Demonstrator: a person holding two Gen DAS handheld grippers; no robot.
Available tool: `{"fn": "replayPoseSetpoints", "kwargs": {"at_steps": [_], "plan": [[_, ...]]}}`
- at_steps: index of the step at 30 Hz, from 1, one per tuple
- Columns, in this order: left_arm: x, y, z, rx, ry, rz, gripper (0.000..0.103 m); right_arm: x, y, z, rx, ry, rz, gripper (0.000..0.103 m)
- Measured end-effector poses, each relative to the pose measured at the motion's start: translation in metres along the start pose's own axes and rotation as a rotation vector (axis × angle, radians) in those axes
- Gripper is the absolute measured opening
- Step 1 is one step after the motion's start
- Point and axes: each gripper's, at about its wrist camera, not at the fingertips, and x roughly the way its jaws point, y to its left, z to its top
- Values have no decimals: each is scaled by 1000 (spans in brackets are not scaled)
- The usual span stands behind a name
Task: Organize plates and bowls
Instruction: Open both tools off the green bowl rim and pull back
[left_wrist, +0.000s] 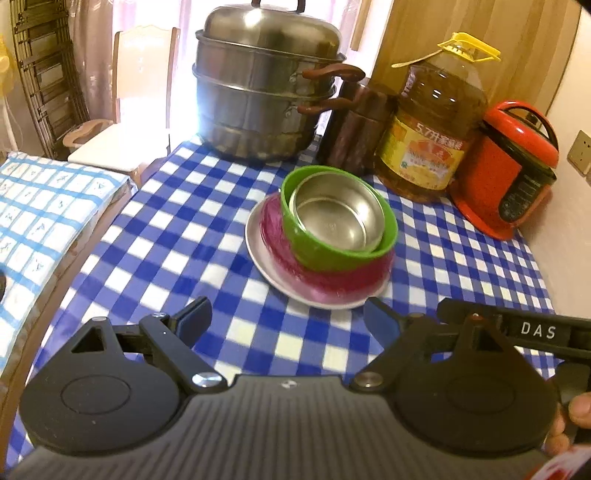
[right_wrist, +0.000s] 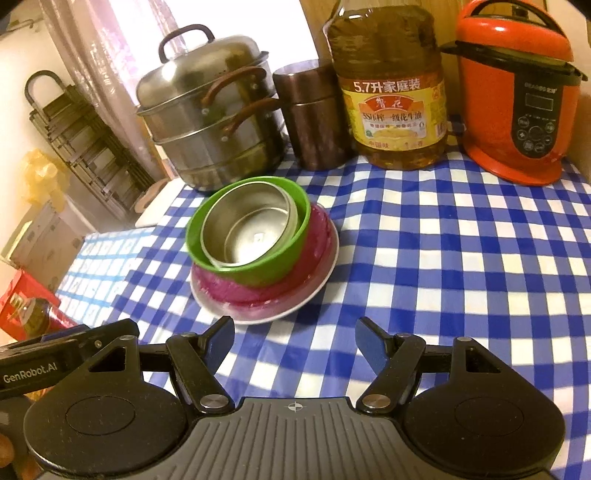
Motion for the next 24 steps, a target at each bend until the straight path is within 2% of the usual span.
{"fn": "replayPoseSetpoints", "kwargs": {"at_steps": [7,15,24], "plan": [[-30,-7,-27,40,27,20,87,-27,5,-25,5,7,-1,72],[-65,-13,-51,73,14,36,87,-62,8,-55,14,-2,-4,72],[-95,-20,-67,58,16,44,87,-96,13,-80,13,-29,-18,72]]}}
